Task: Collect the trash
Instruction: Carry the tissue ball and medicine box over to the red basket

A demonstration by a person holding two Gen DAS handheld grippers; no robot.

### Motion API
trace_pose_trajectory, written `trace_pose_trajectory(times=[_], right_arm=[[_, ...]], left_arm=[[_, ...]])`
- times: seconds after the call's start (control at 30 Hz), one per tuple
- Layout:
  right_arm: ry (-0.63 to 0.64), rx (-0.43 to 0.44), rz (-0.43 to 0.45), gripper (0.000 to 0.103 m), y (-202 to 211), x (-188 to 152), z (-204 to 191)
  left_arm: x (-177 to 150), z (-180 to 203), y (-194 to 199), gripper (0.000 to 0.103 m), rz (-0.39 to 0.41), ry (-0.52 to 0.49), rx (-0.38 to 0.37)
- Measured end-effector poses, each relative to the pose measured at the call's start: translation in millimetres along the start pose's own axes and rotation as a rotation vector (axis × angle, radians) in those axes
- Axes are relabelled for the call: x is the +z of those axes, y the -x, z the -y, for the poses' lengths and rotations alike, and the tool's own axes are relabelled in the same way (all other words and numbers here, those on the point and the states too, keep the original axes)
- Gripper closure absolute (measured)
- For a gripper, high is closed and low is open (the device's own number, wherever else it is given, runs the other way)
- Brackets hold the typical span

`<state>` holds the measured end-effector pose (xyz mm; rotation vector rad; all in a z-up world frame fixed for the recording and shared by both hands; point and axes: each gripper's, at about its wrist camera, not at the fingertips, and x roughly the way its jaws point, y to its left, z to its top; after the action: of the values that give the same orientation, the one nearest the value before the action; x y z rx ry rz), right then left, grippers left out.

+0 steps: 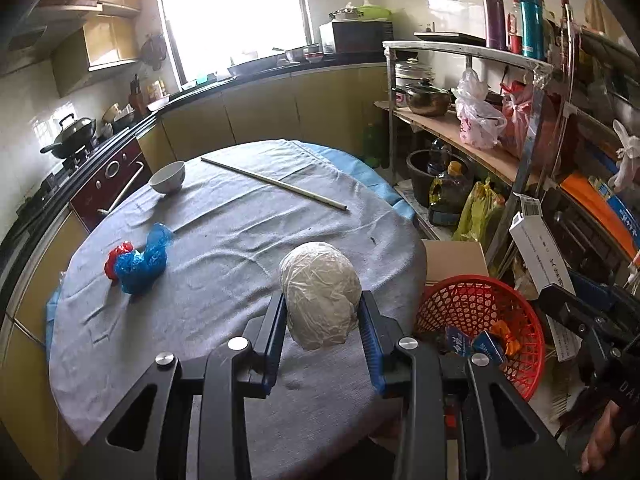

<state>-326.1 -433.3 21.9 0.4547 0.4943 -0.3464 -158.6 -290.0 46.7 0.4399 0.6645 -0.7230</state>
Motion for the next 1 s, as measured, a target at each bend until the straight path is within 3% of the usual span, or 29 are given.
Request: trace_pose_trajectory(times=[1.0], right_arm=[[-0.107, -0.018, -0.029, 0.054, 3, -11, 33]], left_arm=[[-7, 40, -5, 0.066, -0.019, -0.089, -0.047]])
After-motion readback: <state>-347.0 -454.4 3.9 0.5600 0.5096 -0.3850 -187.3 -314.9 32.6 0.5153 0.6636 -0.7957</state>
